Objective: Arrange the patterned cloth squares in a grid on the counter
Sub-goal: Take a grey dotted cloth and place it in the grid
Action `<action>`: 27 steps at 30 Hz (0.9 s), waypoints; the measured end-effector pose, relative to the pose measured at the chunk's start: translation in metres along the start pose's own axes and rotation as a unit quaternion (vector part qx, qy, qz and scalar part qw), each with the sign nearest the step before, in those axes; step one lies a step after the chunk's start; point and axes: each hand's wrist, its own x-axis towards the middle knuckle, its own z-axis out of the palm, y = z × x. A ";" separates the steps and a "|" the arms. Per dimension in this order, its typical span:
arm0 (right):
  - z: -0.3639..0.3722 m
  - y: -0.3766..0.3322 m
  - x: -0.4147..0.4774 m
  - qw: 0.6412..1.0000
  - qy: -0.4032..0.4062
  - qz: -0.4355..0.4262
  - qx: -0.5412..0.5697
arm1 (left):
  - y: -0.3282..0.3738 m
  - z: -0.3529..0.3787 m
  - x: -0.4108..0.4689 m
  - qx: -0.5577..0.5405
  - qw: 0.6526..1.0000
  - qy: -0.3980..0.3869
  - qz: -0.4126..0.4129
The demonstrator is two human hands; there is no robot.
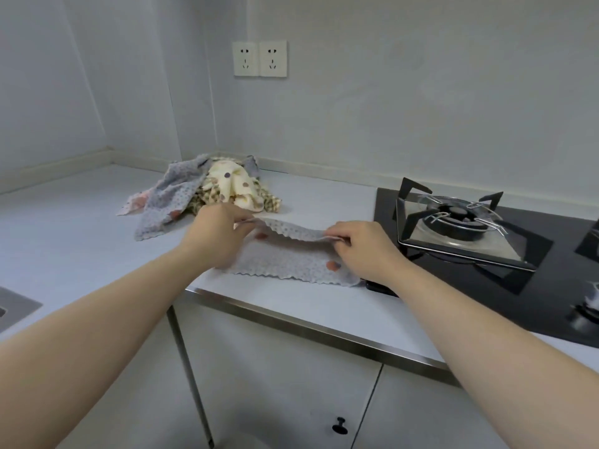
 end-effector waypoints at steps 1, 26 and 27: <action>0.003 0.002 -0.007 1.000 -0.011 -0.024 -0.009 | -0.005 0.003 -0.008 0.002 1.000 0.006 0.011; 0.010 0.008 -0.028 0.958 0.023 -0.134 -0.251 | -0.020 0.015 -0.069 0.016 0.995 0.078 0.060; 0.010 0.008 -0.028 0.957 0.026 -0.138 -0.255 | -0.020 0.016 -0.069 0.020 0.995 0.080 0.059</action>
